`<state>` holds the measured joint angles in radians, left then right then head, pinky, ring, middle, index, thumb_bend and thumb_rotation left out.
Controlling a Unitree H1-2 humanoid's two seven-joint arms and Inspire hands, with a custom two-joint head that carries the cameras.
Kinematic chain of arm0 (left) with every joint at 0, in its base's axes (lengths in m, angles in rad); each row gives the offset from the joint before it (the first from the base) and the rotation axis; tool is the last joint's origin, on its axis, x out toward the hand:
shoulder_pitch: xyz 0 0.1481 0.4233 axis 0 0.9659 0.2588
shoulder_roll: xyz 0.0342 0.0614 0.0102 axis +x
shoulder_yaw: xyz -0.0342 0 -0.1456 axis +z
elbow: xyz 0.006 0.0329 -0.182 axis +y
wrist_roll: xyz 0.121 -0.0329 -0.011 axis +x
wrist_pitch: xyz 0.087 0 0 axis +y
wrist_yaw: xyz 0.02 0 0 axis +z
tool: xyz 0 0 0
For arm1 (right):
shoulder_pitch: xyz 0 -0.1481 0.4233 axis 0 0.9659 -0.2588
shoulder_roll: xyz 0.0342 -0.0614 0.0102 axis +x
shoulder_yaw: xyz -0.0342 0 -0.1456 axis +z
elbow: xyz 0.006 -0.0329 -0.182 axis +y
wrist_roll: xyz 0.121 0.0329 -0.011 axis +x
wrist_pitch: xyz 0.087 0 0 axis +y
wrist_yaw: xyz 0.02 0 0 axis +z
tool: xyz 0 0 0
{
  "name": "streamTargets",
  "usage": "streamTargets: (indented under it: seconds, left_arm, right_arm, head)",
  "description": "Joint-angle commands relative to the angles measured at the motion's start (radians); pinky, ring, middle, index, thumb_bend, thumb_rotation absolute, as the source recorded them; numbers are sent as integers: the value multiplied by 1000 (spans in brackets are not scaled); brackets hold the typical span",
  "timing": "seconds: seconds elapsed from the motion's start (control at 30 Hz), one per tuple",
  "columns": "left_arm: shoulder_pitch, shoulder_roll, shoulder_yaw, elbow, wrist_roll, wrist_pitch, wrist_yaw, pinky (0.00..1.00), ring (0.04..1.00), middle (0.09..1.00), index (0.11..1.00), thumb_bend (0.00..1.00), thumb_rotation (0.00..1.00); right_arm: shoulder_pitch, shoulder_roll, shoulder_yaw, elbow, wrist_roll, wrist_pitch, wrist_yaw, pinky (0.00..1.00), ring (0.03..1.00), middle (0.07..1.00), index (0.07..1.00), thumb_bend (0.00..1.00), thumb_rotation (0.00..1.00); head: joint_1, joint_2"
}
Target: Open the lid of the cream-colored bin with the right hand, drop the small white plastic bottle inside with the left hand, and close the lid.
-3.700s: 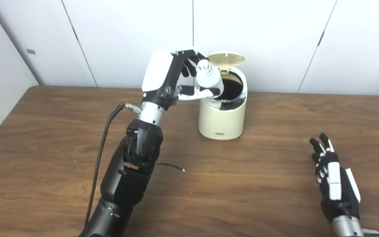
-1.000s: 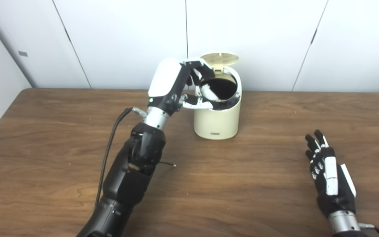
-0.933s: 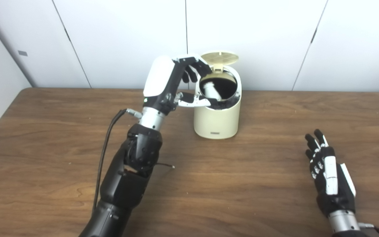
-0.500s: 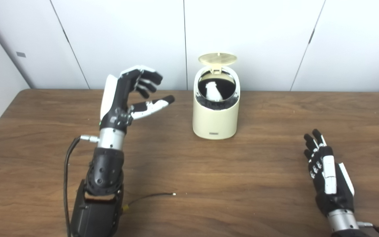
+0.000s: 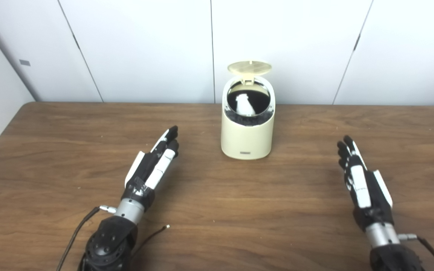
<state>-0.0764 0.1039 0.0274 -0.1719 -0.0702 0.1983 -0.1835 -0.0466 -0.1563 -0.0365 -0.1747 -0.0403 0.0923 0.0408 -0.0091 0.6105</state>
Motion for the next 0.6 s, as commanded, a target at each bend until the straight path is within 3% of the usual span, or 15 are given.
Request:
streamTargets:
  seconds: [0.0,0.23,0.33,0.4,0.57]
  left_arm:
    - [-3,-7,2,-6,-32,-57,-5,1000,1000,1000,1000,654,990]
    - [30,-37,0,28,-30,-94,23,1000,1000,1000,1000,664,1000]
    - [40,-48,-3,41,-29,-106,34,1000,1000,1000,1000,661,1000]
    - [43,-56,-3,46,-34,-107,40,1000,1000,1000,1000,644,1000]
    - [51,-67,-9,69,-21,-130,50,1000,1000,1000,1000,626,1000]
  right_arm:
    - [-66,-21,9,-63,-35,10,4,1000,992,966,970,728,1000]
    - [-202,-62,54,-98,-162,69,14,1000,984,956,947,744,1000]
    - [-270,-69,71,-111,-205,128,25,988,972,951,940,685,1000]
    - [-309,-70,80,-127,-227,186,36,959,959,946,928,644,1000]
    - [-432,-102,122,-87,-291,194,71,856,915,928,903,605,1000]
  head:
    - [-2,2]
    - [-9,6]
    - [-14,7]
    - [-16,9]
    - [-24,9]
